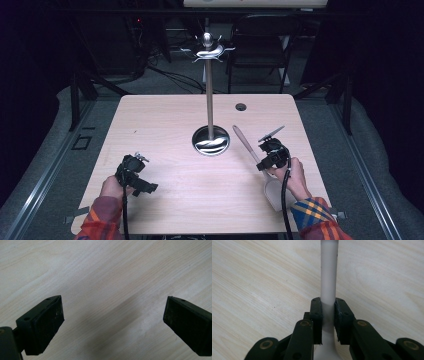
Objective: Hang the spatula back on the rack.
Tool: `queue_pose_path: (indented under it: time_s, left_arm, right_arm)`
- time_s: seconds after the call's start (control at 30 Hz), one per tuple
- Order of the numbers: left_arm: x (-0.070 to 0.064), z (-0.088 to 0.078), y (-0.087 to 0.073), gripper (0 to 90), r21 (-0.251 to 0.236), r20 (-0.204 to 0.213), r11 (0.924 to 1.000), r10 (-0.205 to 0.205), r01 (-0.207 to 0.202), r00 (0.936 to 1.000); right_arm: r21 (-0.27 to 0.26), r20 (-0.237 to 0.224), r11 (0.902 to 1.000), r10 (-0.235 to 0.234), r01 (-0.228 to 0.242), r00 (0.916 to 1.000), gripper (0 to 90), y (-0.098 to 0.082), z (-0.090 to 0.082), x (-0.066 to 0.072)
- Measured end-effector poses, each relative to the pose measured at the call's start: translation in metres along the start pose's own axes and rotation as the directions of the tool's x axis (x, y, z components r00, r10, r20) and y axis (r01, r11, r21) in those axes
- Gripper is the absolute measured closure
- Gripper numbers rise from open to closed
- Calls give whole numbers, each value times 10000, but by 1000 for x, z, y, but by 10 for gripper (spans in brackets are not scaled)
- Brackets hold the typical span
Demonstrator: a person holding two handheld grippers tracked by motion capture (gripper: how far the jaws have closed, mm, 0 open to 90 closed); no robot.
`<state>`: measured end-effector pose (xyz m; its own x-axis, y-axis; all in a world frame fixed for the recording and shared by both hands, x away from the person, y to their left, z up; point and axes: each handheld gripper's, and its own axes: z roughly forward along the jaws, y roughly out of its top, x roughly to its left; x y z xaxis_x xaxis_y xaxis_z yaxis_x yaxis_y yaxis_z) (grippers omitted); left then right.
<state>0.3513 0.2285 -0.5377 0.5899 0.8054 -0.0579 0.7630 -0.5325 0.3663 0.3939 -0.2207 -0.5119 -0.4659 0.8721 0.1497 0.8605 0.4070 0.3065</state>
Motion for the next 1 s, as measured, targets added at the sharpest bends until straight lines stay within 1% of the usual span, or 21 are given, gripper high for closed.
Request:
queue_pose_path:
  time_s: [0.03,0.07,0.1,0.17,0.23,0.27,0.3,0.33,0.4,0.43,0.47,0.5,0.57,0.6,0.63,0.7,0.73,0.77,0.83,0.9,1.0]
  left_arm:
    - [0,0,0,31,3,-2,10000,-28,28,10000]
    - [0,0,1,31,24,-9,10000,-29,29,10000]
    - [0,0,1,31,30,-5,10000,-14,14,10000]
    - [0,0,1,30,29,7,10000,29,-29,10000]
    - [0,0,0,30,-14,6,10000,-25,25,10000]
    - [1,0,0,30,-16,1,10000,-35,35,10000]
    - [1,0,0,30,-19,-1,10000,-29,29,10000]
    - [1,0,0,30,-11,1,10000,-21,21,10000]
    - [0,0,1,30,16,-9,10000,-5,5,10000]
    - [0,0,1,30,21,-21,10000,0,0,10000]
    - [0,0,1,30,24,-21,10000,-3,3,10000]
    - [0,0,1,30,9,-33,10000,-8,8,10000]
    - [0,0,0,30,10,-36,10000,-8,8,10000]
    - [0,0,0,30,11,-32,10000,3,-3,10000]
    - [0,-1,0,30,10,-40,10000,29,-29,10000]
    - [0,-1,0,30,-10,-29,10000,12,-12,10000]
    - [0,-1,0,30,-3,-35,10000,8,-8,10000]
    - [0,-1,1,30,6,-34,10000,4,-4,10000]
    - [0,0,1,30,-5,-18,10000,15,-15,10000]
    - [0,0,1,29,-45,14,10000,-8,8,10000]
    - [1,-1,1,29,-85,24,10000,-40,40,10000]
  right_arm:
    - [-86,17,10000,24,-24,10000,783,0,-2,0]
    - [-423,-21,9991,25,-26,10000,783,0,-4,0]
    - [-383,-47,9992,-88,86,10000,782,0,-7,-1]
    - [-719,39,9974,-11,14,10000,783,0,-11,0]
    - [-1109,49,9938,-38,43,10000,783,-1,-15,1]
    - [-1237,122,9922,-165,179,9998,783,-1,-17,1]
    - [-1349,164,9907,-182,203,9997,783,-1,-19,2]
    - [-1382,210,9899,-287,314,9994,783,-1,-22,3]
    - [-1716,338,9842,-378,430,9987,783,0,-26,5]
    - [-1762,447,9831,-422,495,9981,783,0,-28,6]
    - [-2014,470,9779,-481,567,9977,783,0,-30,8]
    - [-2051,518,9768,-525,621,9973,783,1,-32,9]
    - [-2372,476,9692,-565,663,9973,783,2,-35,12]
    - [-2396,642,9676,-664,799,9957,784,2,-37,13]
    - [-2511,533,9651,-635,749,9966,783,3,-38,15]
    - [-2585,704,9619,-730,889,9948,784,4,-40,17]
    - [-2543,836,9627,-737,928,9938,784,4,-41,18]
    - [-2680,784,9587,-768,953,9940,783,4,-41,19]
    - [-2761,808,9560,-801,995,9935,783,5,-43,21]
    - [-3058,821,9465,-816,1030,9933,784,6,-44,22]
    - [-3380,1015,9356,-715,1020,9923,784,6,-49,25]
